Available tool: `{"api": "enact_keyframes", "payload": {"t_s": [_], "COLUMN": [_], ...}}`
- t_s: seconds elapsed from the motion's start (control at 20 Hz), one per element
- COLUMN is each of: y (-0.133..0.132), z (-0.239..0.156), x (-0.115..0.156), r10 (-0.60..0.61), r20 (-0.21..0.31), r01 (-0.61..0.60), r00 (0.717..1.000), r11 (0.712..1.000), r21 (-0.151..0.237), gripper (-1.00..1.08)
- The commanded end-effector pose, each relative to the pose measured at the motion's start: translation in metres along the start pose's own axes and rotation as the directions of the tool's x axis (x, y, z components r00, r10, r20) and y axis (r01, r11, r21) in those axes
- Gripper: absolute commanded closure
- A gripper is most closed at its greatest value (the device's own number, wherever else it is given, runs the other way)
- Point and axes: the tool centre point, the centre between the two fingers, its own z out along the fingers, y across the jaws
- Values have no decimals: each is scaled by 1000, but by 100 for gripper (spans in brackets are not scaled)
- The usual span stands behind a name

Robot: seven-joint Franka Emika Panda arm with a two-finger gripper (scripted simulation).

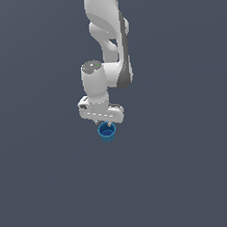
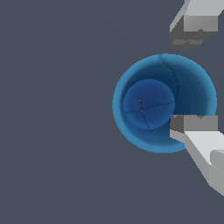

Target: Pick up the object and move it to a goal position.

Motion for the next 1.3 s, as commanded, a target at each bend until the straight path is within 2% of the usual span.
{"api": "enact_keyframes", "payload": {"t_s": [0.0,0.45,0.8,1.25], "y": [8,24,25,25], "z": [4,10,13,37], "x": [-3,-9,-9,-9], "r10": [35,103,104,108], "r20": [-21,-61,-61,-63], "r01": [-35,-102,-104,-107], "r00": [999,993,993,992], "r11": [999,995,995,994], "r21": [3,7,6,7], "gripper": [-20,-20,-20,-20]}}
